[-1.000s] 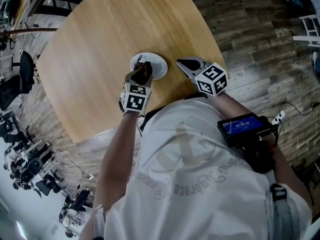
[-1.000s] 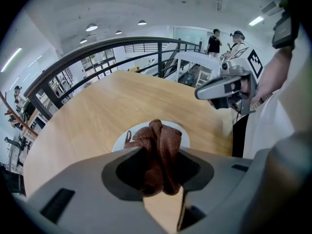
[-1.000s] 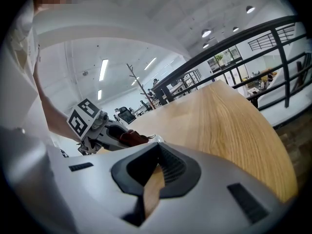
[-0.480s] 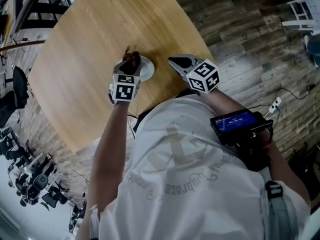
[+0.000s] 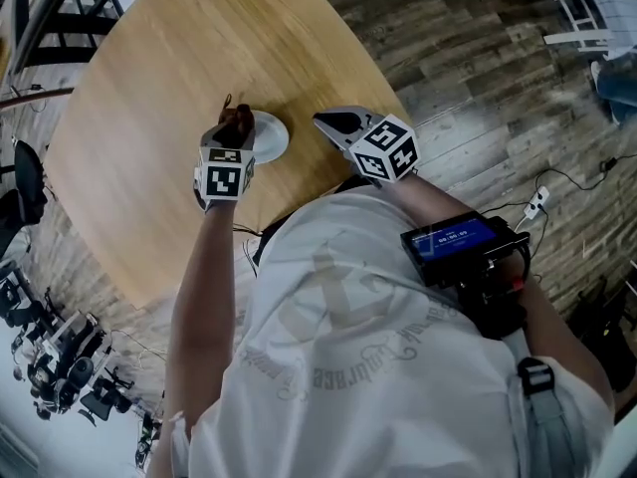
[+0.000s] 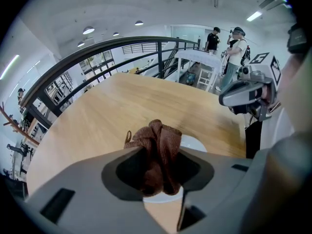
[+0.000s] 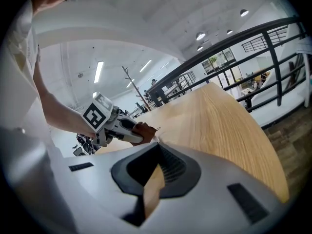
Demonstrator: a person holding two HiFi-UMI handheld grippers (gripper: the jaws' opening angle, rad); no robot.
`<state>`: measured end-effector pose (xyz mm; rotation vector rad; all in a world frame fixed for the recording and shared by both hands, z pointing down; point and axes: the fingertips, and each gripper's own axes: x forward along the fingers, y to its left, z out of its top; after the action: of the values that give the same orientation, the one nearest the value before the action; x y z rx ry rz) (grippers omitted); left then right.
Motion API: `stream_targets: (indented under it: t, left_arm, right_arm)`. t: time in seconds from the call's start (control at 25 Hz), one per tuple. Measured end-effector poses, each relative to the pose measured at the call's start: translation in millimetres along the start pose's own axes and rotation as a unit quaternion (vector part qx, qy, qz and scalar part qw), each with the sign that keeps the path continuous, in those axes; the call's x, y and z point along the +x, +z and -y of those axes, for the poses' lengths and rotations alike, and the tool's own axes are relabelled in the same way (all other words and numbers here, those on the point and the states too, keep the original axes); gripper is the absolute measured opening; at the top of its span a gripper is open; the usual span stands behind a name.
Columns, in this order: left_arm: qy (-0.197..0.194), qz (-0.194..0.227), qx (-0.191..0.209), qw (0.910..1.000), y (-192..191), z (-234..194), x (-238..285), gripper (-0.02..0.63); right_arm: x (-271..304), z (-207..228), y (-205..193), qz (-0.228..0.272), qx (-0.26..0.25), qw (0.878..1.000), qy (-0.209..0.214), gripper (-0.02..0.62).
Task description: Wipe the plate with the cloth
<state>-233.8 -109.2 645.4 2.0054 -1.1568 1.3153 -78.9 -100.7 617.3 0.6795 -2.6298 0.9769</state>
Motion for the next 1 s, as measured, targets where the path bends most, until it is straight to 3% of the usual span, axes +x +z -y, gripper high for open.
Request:
stream_targets:
  t: [0.52,1.0]
  left_arm:
    - [0.020,-0.035,-0.034,0.9986,-60,5,-32,0.169]
    - [0.030,-0.009,-0.004,0.9995,-23,-9,-9,0.169]
  right_arm:
    - [6,-14,-3,-0.010,-0.010,1.000,0.021,0.012]
    - [0,-10,-10,-0.014,-0.004,1.000,0.007,0.012]
